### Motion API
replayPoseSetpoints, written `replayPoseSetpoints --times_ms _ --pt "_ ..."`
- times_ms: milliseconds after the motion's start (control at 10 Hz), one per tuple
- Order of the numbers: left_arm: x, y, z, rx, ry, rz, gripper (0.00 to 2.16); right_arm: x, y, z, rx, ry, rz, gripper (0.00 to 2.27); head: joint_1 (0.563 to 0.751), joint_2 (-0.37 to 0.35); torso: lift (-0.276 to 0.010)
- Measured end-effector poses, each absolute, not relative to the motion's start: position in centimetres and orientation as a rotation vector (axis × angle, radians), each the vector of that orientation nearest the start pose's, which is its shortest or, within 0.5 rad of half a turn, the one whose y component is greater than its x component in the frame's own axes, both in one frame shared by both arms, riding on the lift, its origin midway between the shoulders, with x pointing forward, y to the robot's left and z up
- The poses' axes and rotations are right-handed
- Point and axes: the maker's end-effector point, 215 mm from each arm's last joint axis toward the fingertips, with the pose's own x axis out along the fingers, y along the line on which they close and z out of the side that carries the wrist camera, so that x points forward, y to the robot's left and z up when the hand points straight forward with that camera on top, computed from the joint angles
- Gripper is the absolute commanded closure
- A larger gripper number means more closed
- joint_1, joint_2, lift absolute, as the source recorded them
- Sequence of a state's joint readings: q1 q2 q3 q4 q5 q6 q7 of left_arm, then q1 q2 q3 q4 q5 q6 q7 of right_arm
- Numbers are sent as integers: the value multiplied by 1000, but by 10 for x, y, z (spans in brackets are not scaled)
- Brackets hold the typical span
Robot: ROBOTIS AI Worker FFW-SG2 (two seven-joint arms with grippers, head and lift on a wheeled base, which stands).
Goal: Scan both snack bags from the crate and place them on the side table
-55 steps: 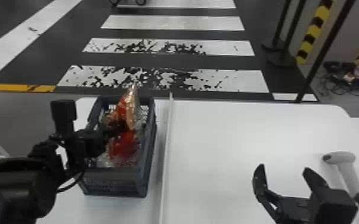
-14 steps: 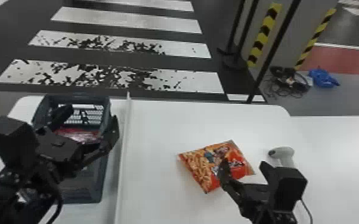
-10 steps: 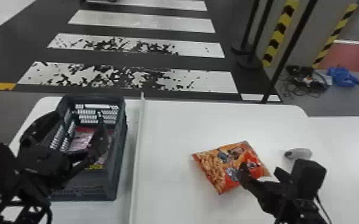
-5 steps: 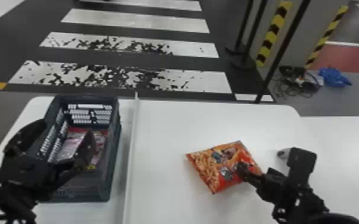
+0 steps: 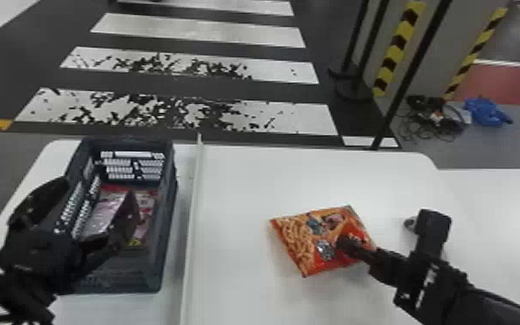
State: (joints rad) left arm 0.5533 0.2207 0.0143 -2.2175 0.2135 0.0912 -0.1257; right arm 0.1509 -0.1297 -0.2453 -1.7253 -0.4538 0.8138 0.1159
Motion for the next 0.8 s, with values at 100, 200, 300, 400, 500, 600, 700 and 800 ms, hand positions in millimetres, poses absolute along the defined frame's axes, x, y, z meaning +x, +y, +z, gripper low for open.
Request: replayPoseSetpoints --times_ms 100,200,300,400,500,600,700,800 --pt "431 208 -293 -18 11 -247 36 468 -300 -532 428 735 33 2243 695 -114 -98" --pt "431 208 -294 -19 13 -246 36 466 -300 -534 457 742 46 2243 695 -114 -98" --pt "431 208 -294 -19 14 -246 36 464 -300 -532 490 743 64 2243 695 -114 -98" --pt "431 208 -296 -20 17 -245 36 462 -304 -529 524 733 68 2243 695 -119 -98" --pt "430 208 -297 -21 19 -245 36 462 -310 -522 536 708 62 2243 695 -127 -98" --pt "430 209 -298 -22 20 -243 36 466 -322 -507 488 651 34 2243 695 -133 -98" --pt "429 209 -298 -22 19 -242 36 473 -337 -482 376 572 -10 2243 695 -154 -98" --pt "429 209 -298 -22 19 -242 36 477 -343 -457 222 515 -41 2243 695 -163 -98"
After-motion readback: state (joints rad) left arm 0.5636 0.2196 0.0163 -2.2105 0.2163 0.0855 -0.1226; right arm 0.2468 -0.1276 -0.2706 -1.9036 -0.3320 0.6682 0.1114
